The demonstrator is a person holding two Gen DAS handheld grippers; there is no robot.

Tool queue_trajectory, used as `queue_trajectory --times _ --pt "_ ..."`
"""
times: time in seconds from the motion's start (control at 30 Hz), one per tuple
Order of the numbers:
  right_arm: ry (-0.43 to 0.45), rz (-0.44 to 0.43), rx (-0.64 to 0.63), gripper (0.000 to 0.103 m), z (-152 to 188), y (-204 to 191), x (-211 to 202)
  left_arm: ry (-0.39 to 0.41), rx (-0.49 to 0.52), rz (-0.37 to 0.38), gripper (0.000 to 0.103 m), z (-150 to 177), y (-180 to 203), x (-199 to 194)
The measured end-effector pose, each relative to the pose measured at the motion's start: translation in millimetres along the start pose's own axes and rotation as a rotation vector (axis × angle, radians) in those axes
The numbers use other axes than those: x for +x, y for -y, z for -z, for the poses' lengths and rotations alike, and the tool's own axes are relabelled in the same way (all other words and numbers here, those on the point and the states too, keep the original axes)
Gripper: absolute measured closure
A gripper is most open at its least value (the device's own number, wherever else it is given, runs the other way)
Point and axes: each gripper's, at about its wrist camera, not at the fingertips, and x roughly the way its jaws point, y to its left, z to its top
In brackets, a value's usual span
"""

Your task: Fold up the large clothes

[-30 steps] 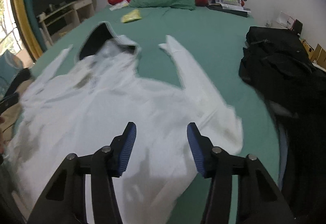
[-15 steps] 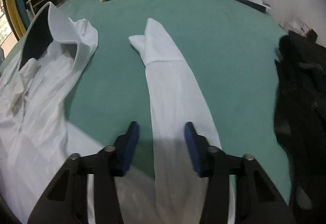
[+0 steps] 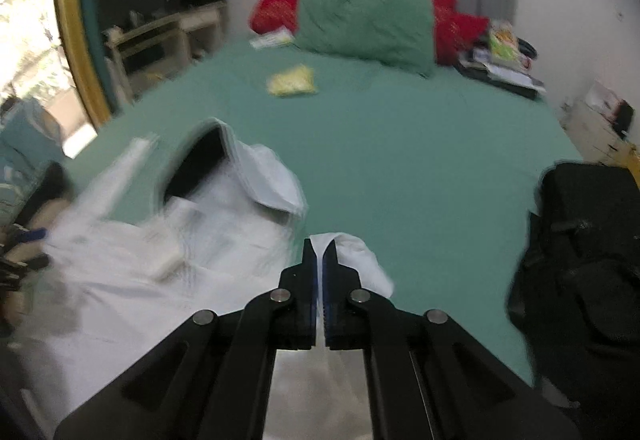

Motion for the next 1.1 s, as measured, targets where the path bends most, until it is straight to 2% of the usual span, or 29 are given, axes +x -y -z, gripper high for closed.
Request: queue_trajectory --times 0.2,0.33,0.4,0.47,0.5,0.53,0.57,0.63,0.73,0.83,0.9,0.93,1.0,1.1 --pt "0.061 -0.099 -0.027 0.101 -9 -87 -18 0.062 -0.007 0.010 0.018 2 -19 -38" --pt "0.056 -0.166 -0.046 0.101 11 -135 -8 0.095 -0.035 -0.015 0.018 10 -34 -46" --pt "-0.006 -0.186 -0.035 0.101 31 -152 13 0.092 -0.050 -0.020 0.018 12 -41 -45" --pt "-0.119 -0.187 -0.050 0.100 58 -170 43 0.096 -0.043 -0.036 0.018 13 -44 -45" --pt "-0.197 -0.162 -0.066 0.100 77 -180 61 0.094 -0.039 -0.044 0.018 13 -45 -44" --pt "-0.237 -0.144 -0.077 0.099 88 -185 70 0.091 -0.035 -0.046 0.018 14 -46 -44" --pt "-0.273 -0.120 -0.091 0.099 101 -190 78 0.089 -0.032 -0.048 0.018 14 -48 -44" --pt "-0.289 -0.087 -0.097 0.097 118 -195 81 0.081 -0.035 -0.053 0.018 16 -52 -41" --pt "-0.284 -0.029 -0.094 0.090 122 -200 80 0.050 -0.049 -0.037 0.018 19 -57 -34" --pt "-0.235 0.013 -0.101 0.074 110 -211 71 0.015 -0.057 -0.035 0.018 23 -61 -24" --pt "-0.189 0.026 -0.125 0.044 99 -221 65 0.006 -0.065 -0.031 0.018 24 -64 -20" --pt "-0.158 0.025 -0.138 0.040 93 -227 62 0.005 -0.066 -0.030 0.018 25 -64 -20" --pt "-0.116 0.026 -0.169 0.039 84 -239 65 0.004 -0.069 -0.030 0.018 25 -66 -19" --pt "-0.171 0.012 -0.209 0.039 80 -249 99 -0.004 -0.074 -0.016 0.018 27 -67 -18"
